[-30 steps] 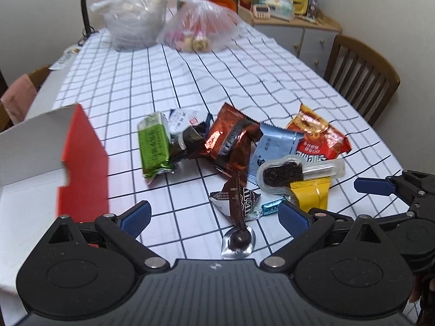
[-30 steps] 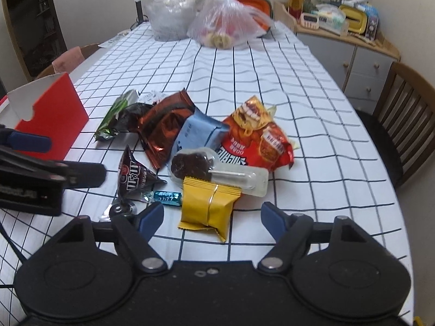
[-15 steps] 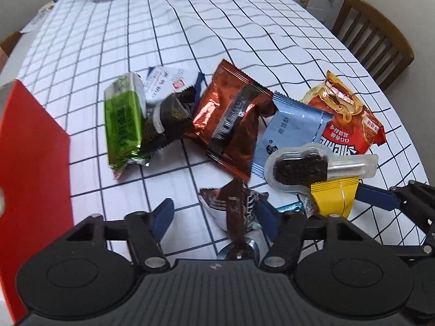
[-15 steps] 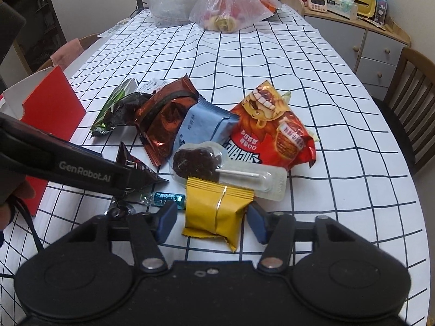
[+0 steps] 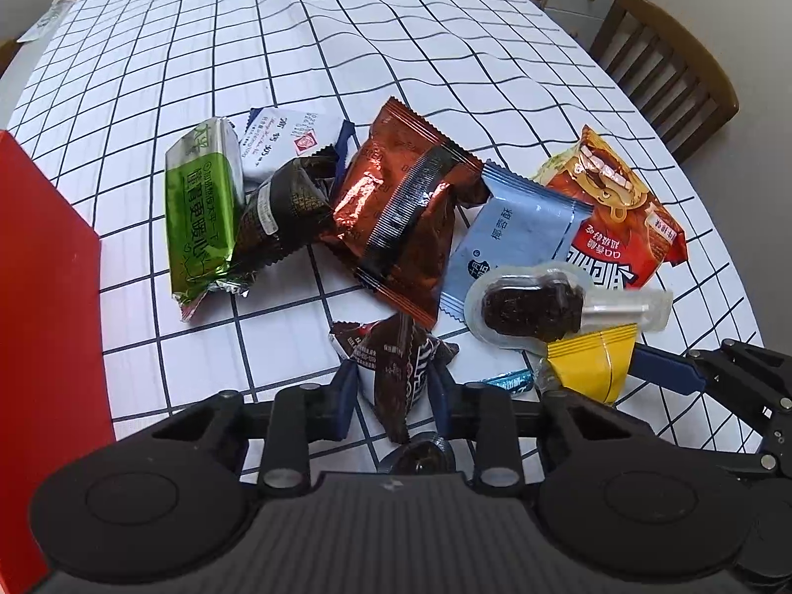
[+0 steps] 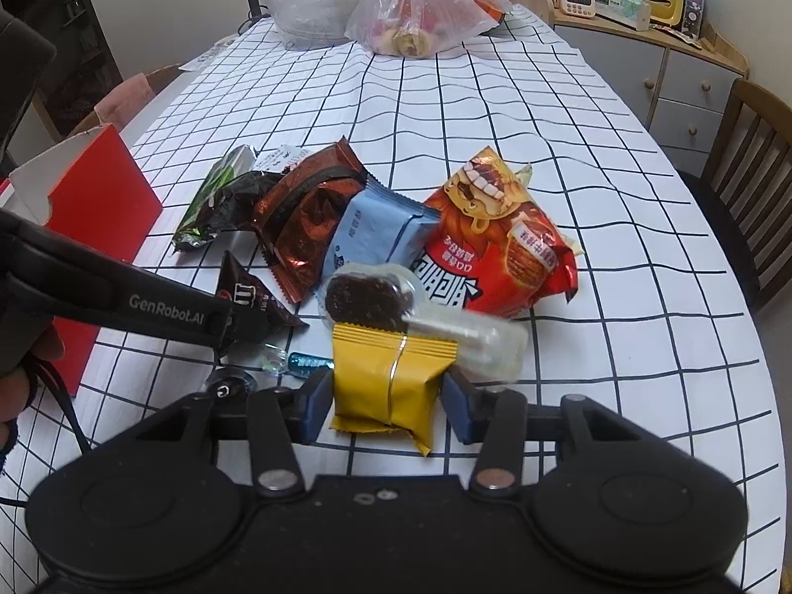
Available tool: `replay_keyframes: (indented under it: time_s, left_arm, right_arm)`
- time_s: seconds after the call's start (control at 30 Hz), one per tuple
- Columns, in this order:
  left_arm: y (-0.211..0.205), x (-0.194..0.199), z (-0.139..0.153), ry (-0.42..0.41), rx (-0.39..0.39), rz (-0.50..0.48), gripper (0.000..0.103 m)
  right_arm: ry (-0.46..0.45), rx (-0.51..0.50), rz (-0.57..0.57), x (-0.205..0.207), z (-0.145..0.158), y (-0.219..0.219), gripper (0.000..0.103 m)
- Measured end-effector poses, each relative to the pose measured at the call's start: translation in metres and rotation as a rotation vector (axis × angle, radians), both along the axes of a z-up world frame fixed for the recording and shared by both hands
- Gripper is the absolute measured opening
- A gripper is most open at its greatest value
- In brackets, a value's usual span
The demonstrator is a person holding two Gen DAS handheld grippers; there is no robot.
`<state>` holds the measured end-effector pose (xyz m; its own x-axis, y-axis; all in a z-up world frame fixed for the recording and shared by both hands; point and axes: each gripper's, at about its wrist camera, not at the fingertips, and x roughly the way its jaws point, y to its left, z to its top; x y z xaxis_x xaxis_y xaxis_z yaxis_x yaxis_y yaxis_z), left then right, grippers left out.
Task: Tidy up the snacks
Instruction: 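Grasp the brown chocolate packet with left tool while right tool grasps yellow cake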
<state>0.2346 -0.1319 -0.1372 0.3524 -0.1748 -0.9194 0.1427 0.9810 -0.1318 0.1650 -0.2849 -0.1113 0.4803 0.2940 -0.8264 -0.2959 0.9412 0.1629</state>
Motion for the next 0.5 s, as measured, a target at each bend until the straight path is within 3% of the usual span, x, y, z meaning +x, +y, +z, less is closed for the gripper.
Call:
replay_keyframes:
  time_s: [0.23,0.5]
  left_arm:
    - [0.006,-0.012,0.016,-0.035,-0.03,0.016,0.022]
    - [0.012,-0.02,0.02,-0.052,-0.02,0.038,0.021]
  right_arm:
    - [-0.021,0.003,0.021,-0.011,0.016,0.0,0.045]
    - [-0.027,0.019,0.013,-0.019,0.025,-0.007,0.045]
